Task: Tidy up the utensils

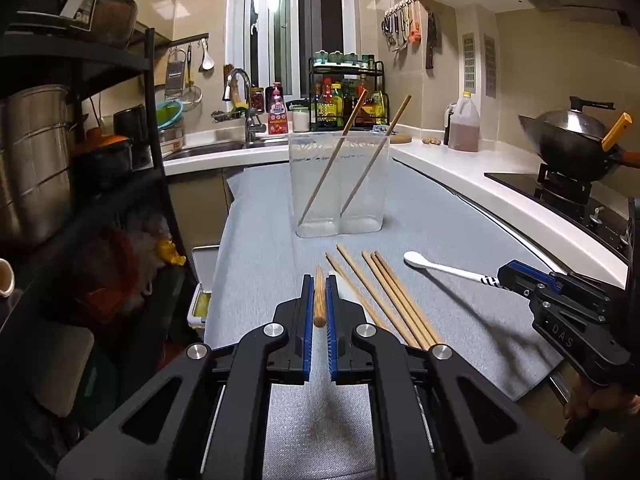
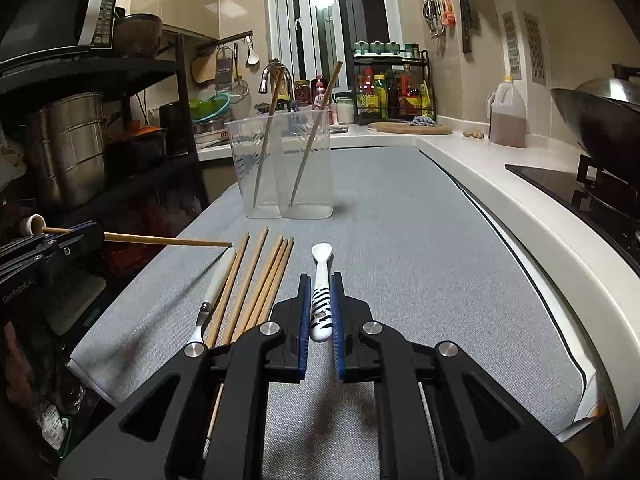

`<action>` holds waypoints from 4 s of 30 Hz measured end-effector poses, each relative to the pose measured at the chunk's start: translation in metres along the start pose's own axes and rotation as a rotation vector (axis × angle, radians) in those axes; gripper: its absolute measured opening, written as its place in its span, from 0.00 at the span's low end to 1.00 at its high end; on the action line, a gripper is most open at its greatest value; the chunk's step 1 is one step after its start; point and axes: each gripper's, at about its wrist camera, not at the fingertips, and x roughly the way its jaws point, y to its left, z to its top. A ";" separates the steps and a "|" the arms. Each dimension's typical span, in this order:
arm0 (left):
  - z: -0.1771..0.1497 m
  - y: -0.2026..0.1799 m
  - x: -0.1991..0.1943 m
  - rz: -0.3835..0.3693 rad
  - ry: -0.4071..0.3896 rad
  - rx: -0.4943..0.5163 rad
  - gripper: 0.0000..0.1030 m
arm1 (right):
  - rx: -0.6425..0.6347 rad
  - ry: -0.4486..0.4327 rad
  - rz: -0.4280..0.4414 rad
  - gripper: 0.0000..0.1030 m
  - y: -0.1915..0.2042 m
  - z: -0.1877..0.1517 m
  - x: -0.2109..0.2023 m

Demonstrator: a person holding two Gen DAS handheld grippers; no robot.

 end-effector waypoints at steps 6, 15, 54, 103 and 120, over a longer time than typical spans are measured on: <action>0.016 -0.002 -0.007 0.000 -0.042 0.020 0.06 | -0.012 -0.021 -0.006 0.10 0.002 0.018 -0.001; 0.035 0.008 -0.006 -0.013 -0.026 -0.007 0.06 | -0.019 -0.024 -0.018 0.09 0.005 0.047 0.001; 0.101 0.026 0.001 -0.064 0.076 0.040 0.06 | -0.105 -0.001 0.022 0.04 0.010 0.130 -0.002; 0.125 0.047 0.035 -0.103 0.082 -0.025 0.06 | 0.280 0.444 -0.213 0.47 -0.145 0.047 0.108; 0.123 0.040 0.030 -0.120 0.074 -0.010 0.06 | 0.266 0.523 -0.259 0.51 -0.111 0.039 0.108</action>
